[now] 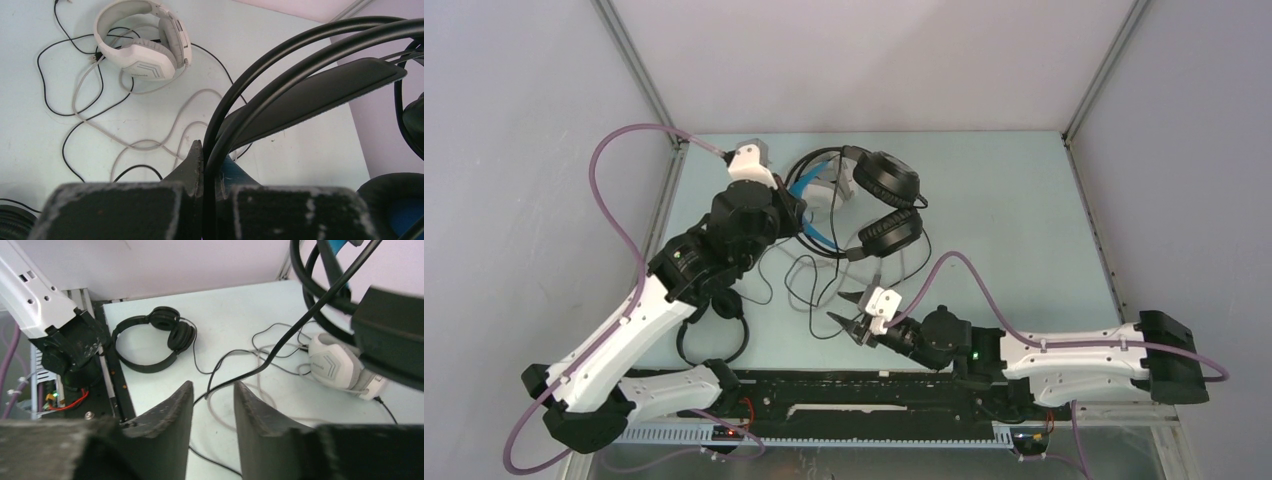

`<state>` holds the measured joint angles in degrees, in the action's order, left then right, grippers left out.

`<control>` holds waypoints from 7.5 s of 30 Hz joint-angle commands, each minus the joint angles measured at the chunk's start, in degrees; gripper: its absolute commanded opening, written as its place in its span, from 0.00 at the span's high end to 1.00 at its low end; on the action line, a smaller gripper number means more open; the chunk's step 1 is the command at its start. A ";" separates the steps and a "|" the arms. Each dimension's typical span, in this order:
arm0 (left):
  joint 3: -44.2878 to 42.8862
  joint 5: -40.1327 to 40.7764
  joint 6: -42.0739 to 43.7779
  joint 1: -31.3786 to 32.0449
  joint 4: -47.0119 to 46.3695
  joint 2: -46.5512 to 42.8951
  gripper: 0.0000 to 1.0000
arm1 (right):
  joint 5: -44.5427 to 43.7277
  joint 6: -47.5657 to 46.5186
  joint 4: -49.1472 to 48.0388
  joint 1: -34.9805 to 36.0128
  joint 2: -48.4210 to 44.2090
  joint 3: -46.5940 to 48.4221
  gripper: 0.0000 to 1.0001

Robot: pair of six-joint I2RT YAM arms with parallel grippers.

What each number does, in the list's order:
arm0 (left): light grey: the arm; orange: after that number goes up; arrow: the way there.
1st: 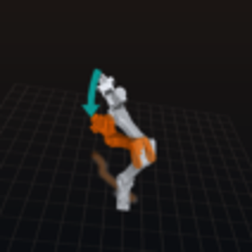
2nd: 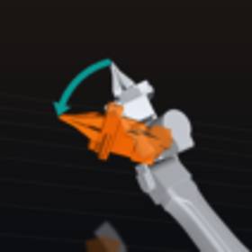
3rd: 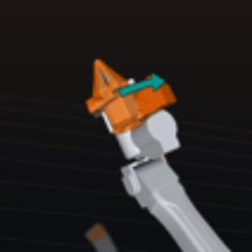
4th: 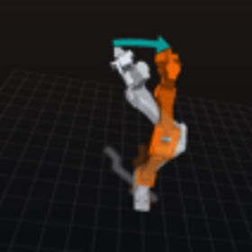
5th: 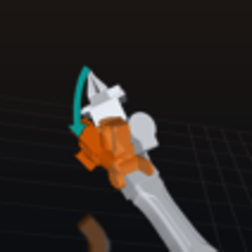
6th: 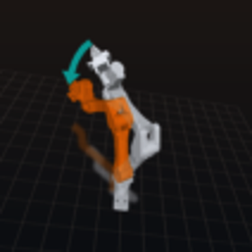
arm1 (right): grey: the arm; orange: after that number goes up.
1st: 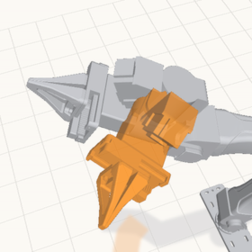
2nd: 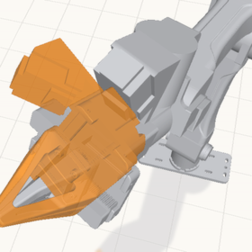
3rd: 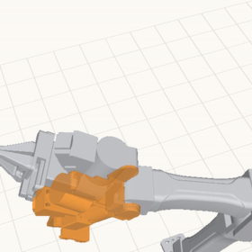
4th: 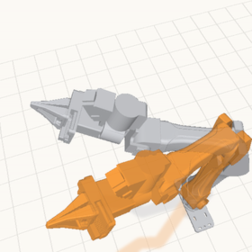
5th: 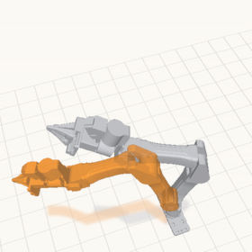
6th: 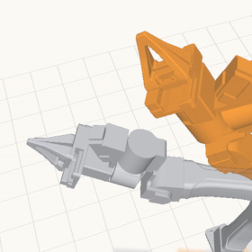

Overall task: Wrap the headphones
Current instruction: Wrap the headphones cable around the headphones.

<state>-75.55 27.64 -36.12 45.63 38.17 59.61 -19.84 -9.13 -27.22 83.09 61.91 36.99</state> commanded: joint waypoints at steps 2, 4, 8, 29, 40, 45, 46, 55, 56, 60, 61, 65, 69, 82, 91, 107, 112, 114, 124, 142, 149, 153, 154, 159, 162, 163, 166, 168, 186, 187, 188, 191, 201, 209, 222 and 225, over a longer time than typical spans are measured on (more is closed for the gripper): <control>-6.68 -0.48 -1.12 -0.61 -4.18 0.05 1.00 | -2.63 -4.14 -18.70 0.23 3.04 -4.78 0.51; -7.84 -0.41 -0.77 -0.70 -3.84 0.50 1.00 | -4.08 -4.58 -23.50 0.24 5.51 -6.13 0.47; -9.91 -0.15 -0.37 -0.80 -3.49 1.10 1.00 | -7.13 -5.97 -32.33 0.41 12.25 -6.64 0.40; -13.40 -1.70 1.17 -1.02 -2.31 1.31 1.00 | -14.83 -13.21 -58.49 0.77 25.59 -9.44 0.34; -11.84 -3.34 2.33 -1.10 -3.21 2.21 1.00 | -20.33 -19.73 -59.01 2.61 21.98 -7.10 0.30; -11.96 -6.17 1.26 -1.07 -2.74 3.10 1.00 | -16.35 -19.49 -58.78 -0.39 22.57 -5.22 0.29; -12.11 -6.70 1.21 -1.09 -2.53 3.22 1.00 | -15.16 -18.95 -58.56 -1.10 22.73 -5.12 0.30; -14.04 -8.91 0.82 -1.22 0.27 3.17 1.00 | -1.29 -7.92 -52.01 -7.24 24.31 -5.09 0.38; -14.22 -9.39 0.72 -1.28 0.30 3.02 1.00 | -1.03 -7.24 -51.77 -7.46 24.77 -5.09 0.40; -15.46 -11.57 0.01 -1.60 0.58 2.73 1.00 | -2.62 -4.92 -52.67 -8.31 27.09 -5.80 0.51; -15.87 -12.31 -0.11 -1.76 0.77 2.71 1.00 | -3.15 -4.09 -53.51 -8.69 27.53 -6.46 0.56; -16.95 -15.59 -1.15 -2.89 1.07 2.17 1.00 | -6.48 -1.19 -54.33 -10.53 27.66 -8.83 0.78; -18.16 -15.89 -0.81 -3.09 1.84 1.82 1.00 | -8.53 -0.68 -54.34 -11.28 27.06 -10.70 0.91; -20.43 -19.00 0.35 -7.17 3.77 2.69 1.00 | -13.66 2.37 -57.10 -12.49 24.23 -17.91 0.94; -21.28 -16.86 2.15 -7.99 5.25 2.27 1.00 | -18.29 3.95 -57.10 -14.09 22.33 -20.42 0.94; -20.14 -14.54 2.72 -10.34 4.31 1.34 1.00 | -18.22 5.21 -57.58 -13.97 22.35 -21.61 0.96; -19.82 -18.78 1.97 -10.78 3.34 0.42 1.00 | -16.78 5.83 -57.66 -14.63 23.90 -21.05 0.94; -20.37 -19.84 2.23 -10.81 4.66 0.50 1.00 | -18.03 6.14 -57.68 -15.22 24.36 -21.08 0.94; -19.30 -34.39 4.95 -10.83 6.31 0.08 1.00 | -14.75 5.38 -57.77 -17.14 24.64 -20.92 0.84; -14.50 -46.34 21.27 -10.82 17.69 -0.91 1.00 | -8.97 6.25 -57.85 -27.29 17.94 -25.74 0.80; -7.07 -45.96 34.89 -10.44 12.44 -4.01 1.00 | 4.78 12.34 -37.59 -30.66 4.10 -24.38 0.97; -4.01 -46.11 40.91 -9.56 6.78 -5.98 1.00 | 14.02 19.64 -20.24 -33.35 -4.48 -20.48 1.00; -3.51 -46.05 42.75 -9.32 5.54 -6.24 1.00 | 15.61 20.64 -16.61 -33.79 -6.33 -19.39 1.00; -1.84 -43.50 55.02 -6.51 4.26 -6.60 1.00 | 22.26 23.53 1.02 -35.32 -15.14 -13.11 1.00; -0.15 -39.19 61.02 -3.35 4.86 -6.90 1.00 | 26.30 24.97 11.75 -36.36 -18.42 -9.31 1.00; 0.65 -36.95 63.13 -2.40 5.23 -6.95 1.00 | 27.70 25.91 14.09 -36.86 -19.12 -8.24 1.00; 3.04 -32.12 65.79 -1.00 4.25 -6.90 1.00 | 31.93 27.84 19.31 -38.16 -20.37 -5.36 1.00; 3.78 -29.50 65.96 -0.80 3.44 -6.60 1.00 | 35.73 28.77 21.07 -38.70 -20.47 -3.81 1.00; 10.41 -10.29 75.22 4.33 -4.19 -4.38 1.00 | 49.88 33.75 25.13 -40.68 -15.07 5.05 1.00; 10.76 -10.02 75.67 4.49 -4.55 -4.36 1.00 | 49.98 33.96 25.02 -40.72 -14.76 5.41 1.00; 11.10 -9.98 76.13 4.74 -4.66 -4.32 1.00 | 49.68 33.93 25.26 -40.69 -14.41 5.88 1.00; 12.58 -10.47 77.18 5.26 -5.22 -4.70 1.00 | 46.68 33.33 26.84 -41.01 -13.86 7.36 1.00; 11.25 -2.33 71.53 5.45 -9.12 -2.63 1.00 | 52.23 35.23 28.26 -41.92 -12.52 8.18 0.96; 8.31 6.73 63.73 5.68 -8.99 -0.97 1.00 | 56.97 39.13 19.82 -38.83 -9.81 8.18 0.82; 6.29 14.45 52.99 7.12 -9.28 1.16 1.00 | 52.74 39.34 15.49 -32.77 -1.13 12.20 0.70; 6.06 16.83 49.49 7.11 -10.26 0.70 1.00 | 51.56 39.29 14.73 -31.33 0.15 13.49 0.66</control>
<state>-64.01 39.29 21.08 52.47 33.54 61.41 33.50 30.15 -8.05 49.89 60.99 46.35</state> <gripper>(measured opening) 0.048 0.311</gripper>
